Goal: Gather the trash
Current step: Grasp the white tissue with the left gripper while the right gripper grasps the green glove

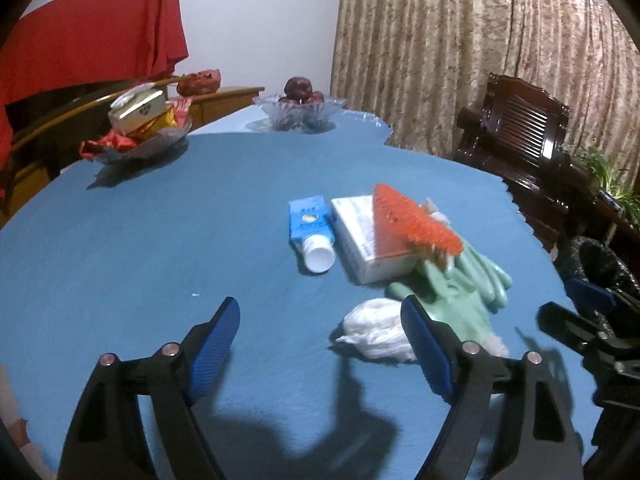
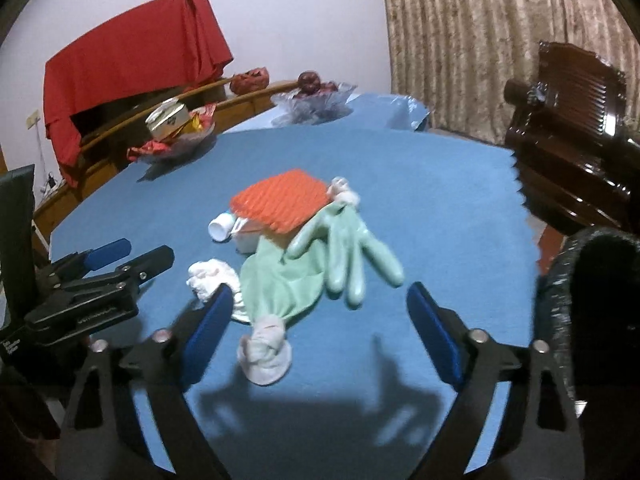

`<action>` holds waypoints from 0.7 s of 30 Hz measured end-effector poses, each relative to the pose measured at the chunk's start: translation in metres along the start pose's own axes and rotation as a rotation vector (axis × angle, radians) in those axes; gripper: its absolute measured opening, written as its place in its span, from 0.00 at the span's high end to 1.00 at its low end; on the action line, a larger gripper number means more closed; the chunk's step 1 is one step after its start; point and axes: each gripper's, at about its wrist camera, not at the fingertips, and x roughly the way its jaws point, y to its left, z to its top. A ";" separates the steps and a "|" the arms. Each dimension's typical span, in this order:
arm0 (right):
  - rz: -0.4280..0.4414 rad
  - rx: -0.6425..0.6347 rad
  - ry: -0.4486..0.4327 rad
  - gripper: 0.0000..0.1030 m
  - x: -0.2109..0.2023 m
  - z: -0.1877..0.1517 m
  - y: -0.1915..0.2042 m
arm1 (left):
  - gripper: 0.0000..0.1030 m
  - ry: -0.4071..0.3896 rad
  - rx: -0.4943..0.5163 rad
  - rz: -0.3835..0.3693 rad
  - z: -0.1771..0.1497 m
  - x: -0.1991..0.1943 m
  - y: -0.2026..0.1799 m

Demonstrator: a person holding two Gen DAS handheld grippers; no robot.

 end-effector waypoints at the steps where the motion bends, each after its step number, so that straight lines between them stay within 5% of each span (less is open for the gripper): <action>1: 0.002 -0.004 0.012 0.20 0.006 -0.001 0.004 | 0.23 0.008 0.000 0.001 -0.001 0.002 0.001; 14: 0.024 -0.027 0.127 0.40 0.046 -0.015 0.025 | 0.29 0.041 -0.007 -0.011 -0.004 0.012 0.013; 21: 0.055 -0.034 0.177 0.66 0.058 -0.021 0.027 | 0.30 0.052 -0.005 -0.021 -0.004 0.016 0.014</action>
